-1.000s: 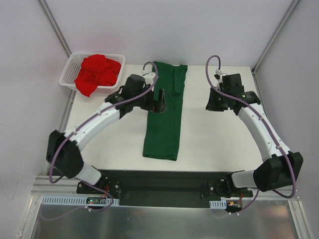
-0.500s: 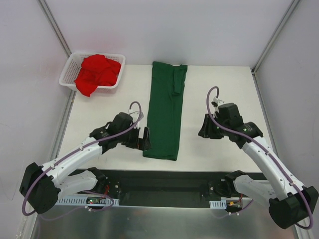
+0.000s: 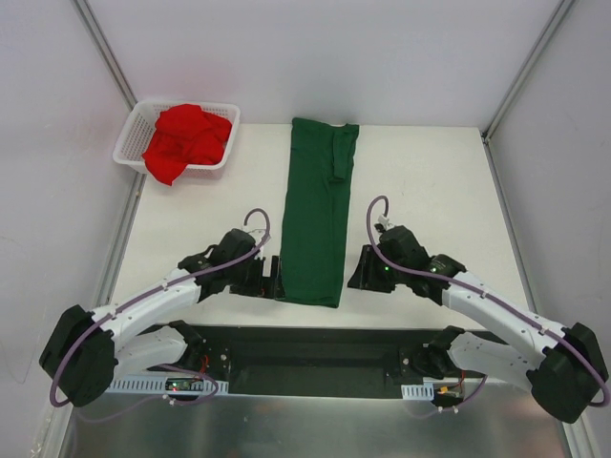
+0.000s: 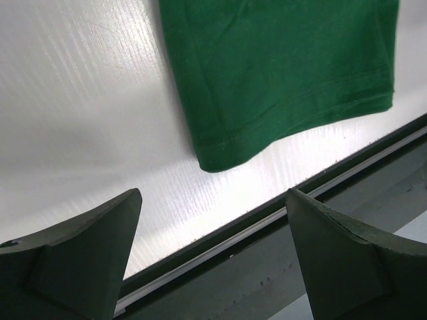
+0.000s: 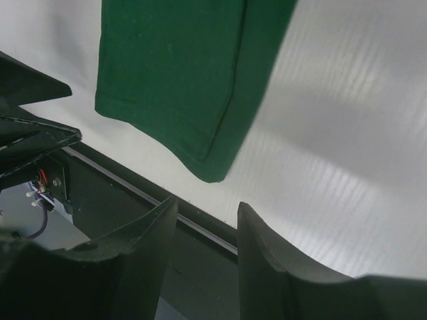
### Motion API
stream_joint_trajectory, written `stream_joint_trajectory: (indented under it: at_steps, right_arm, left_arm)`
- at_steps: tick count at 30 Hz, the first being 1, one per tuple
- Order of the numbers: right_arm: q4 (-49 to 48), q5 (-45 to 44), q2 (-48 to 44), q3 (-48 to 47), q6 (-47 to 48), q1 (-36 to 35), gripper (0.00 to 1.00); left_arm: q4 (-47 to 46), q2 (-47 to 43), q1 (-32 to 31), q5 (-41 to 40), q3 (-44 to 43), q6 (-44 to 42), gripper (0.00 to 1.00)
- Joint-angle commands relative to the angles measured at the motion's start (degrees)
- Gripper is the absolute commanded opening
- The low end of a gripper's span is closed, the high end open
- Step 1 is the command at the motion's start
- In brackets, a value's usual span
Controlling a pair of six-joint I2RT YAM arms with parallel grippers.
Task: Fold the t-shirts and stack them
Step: Grab the bottom of the folded rectangular tshirt with both arms
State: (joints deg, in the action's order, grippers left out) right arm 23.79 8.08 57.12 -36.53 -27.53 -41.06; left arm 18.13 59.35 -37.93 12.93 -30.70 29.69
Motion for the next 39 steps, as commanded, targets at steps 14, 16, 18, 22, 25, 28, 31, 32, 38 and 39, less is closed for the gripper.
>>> stream_joint_trajectory:
  at_steps: [14, 16, 18, 22, 25, 28, 31, 32, 38, 39]
  right_arm:
    - [-8.0, -7.0, 5.7, 3.4, -13.2, -8.0, 0.52]
    - [-10.0, -5.7, 6.2, 4.4, -14.6, -7.9, 0.53]
    - [-12.1, -4.8, 6.9, 5.7, -15.6, -7.9, 0.53]
    - [-16.8, -3.3, 8.6, 7.9, -17.1, -8.0, 0.53]
    - [-19.7, -2.1, 10.8, 8.7, -17.7, -8.0, 0.53]
    - [-22.1, -1.3, 12.0, 9.5, -18.6, -8.0, 0.54]
    - [-22.6, -1.6, 12.4, 9.2, -18.5, -8.1, 0.53]
    - [-22.6, -1.6, 12.5, 9.2, -18.4, -8.0, 0.53]
    - [-22.7, -1.8, 13.5, 8.5, -18.3, -8.0, 0.53]
    - [-22.7, -1.8, 13.5, 8.4, -18.1, -8.0, 0.53]
  left_arm:
    - [-7.1, 7.3, -1.2, 0.8, 0.1, 1.0, 0.90]
    - [-7.6, 7.6, -1.2, 0.8, 0.1, 1.0, 0.91]
    - [-7.8, 8.2, -1.2, 1.0, -0.1, 0.8, 0.91]
    - [-9.3, 9.0, -1.2, 1.4, -0.2, 0.5, 0.90]
    - [-11.0, 9.6, -1.1, 2.4, 0.0, 0.5, 0.90]
    - [-12.2, 10.1, -1.2, 2.5, 0.3, 0.6, 0.89]
    - [-13.5, 10.3, -1.2, 3.1, 0.7, 0.9, 0.87]
    - [-13.7, 10.5, -1.1, 3.2, 0.9, 1.0, 0.87]
    - [-15.8, 11.5, -1.1, 4.0, 1.4, 1.3, 0.85]
    - [-16.1, 11.6, -1.2, 4.3, 1.4, 1.3, 0.84]
